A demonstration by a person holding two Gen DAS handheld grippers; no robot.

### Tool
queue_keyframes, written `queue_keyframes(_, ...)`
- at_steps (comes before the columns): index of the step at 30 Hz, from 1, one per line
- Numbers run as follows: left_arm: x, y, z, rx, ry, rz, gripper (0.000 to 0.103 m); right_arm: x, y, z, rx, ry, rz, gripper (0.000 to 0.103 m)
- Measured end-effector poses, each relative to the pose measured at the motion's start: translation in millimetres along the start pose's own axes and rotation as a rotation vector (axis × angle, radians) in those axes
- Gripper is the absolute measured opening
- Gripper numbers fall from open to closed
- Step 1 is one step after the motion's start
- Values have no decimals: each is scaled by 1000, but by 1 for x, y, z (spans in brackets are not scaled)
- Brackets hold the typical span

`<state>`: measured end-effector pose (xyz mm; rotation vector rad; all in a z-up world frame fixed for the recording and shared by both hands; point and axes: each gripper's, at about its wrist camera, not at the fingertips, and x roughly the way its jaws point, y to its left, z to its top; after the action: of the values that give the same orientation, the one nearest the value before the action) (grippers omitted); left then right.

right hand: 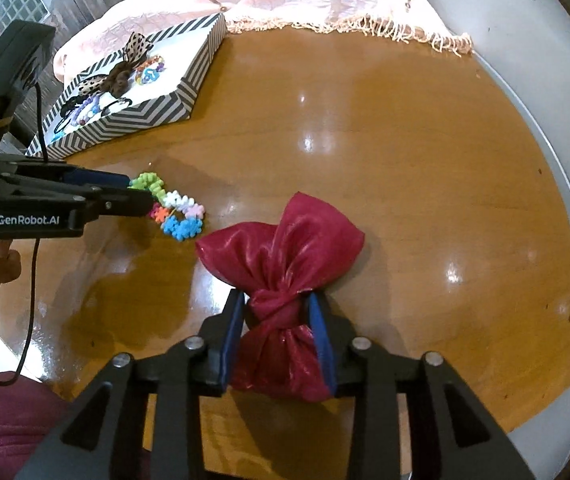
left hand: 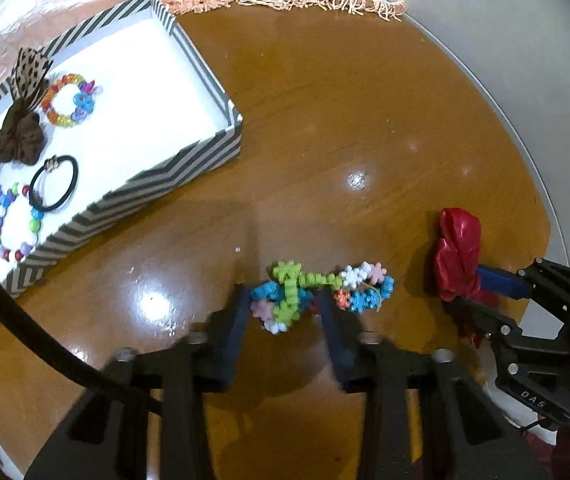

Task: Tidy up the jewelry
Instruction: 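Grasp the red bow with the right tool while the left grasps the flower-bead bracelet, then carry the red bow and flower-bead bracelet over the tray with both tools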

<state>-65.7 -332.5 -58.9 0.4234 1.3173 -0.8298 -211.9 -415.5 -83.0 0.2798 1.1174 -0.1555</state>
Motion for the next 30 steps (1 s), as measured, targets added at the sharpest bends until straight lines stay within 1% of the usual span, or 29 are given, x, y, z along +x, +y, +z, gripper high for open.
queue_keyframes(2, 0, 1, 2, 3, -8, -24, 23, 2, 0, 4, 15, -22, 3, 33)
queue_keyframes(3, -2, 2, 2, -7, -6, -35, 22, 3, 0, 5, 15, -23, -1, 26)
queue_keyframes(4, -4, 5, 3, -22, -9, -52, 13, 5, 0, 7, 14, -19, 0, 22)
queue_keyframes(5, -7, 8, 4, -28, -8, -61, 13, 5, -1, 9, 21, -13, 17, 20)
queue_keyframes(6, -13, 10, 5, -38, -11, -68, 13, 4, -3, 12, 40, -12, 44, 19)
queue_keyframes(9, -34, 19, 2, -48, -37, -97, 13, 0, -4, 21, 57, -30, 80, 19)
queue_keyframes(12, -61, 20, 4, -51, -79, -106, 13, -7, 1, 34, 63, -58, 120, 19)
queue_keyframes(18, -119, 40, 7, -72, -163, -78, 13, -22, 22, 68, 33, -118, 195, 19)
queue_keyframes(21, -141, 49, 11, -91, -208, -63, 13, -26, 33, 86, 20, -142, 228, 19)
queue_keyframes(23, -150, 59, 15, -106, -235, -41, 13, -28, 41, 97, 6, -154, 240, 19)
queue_keyframes(24, -148, 58, 20, -112, -242, -33, 13, -28, 47, 105, -10, -160, 246, 19)
queue_keyframes(27, -165, 74, 19, -140, -271, -7, 13, -27, 60, 122, -39, -164, 258, 19)
queue_keyframes(30, -175, 90, 24, -167, -288, 22, 13, -22, 69, 138, -36, -157, 276, 19)
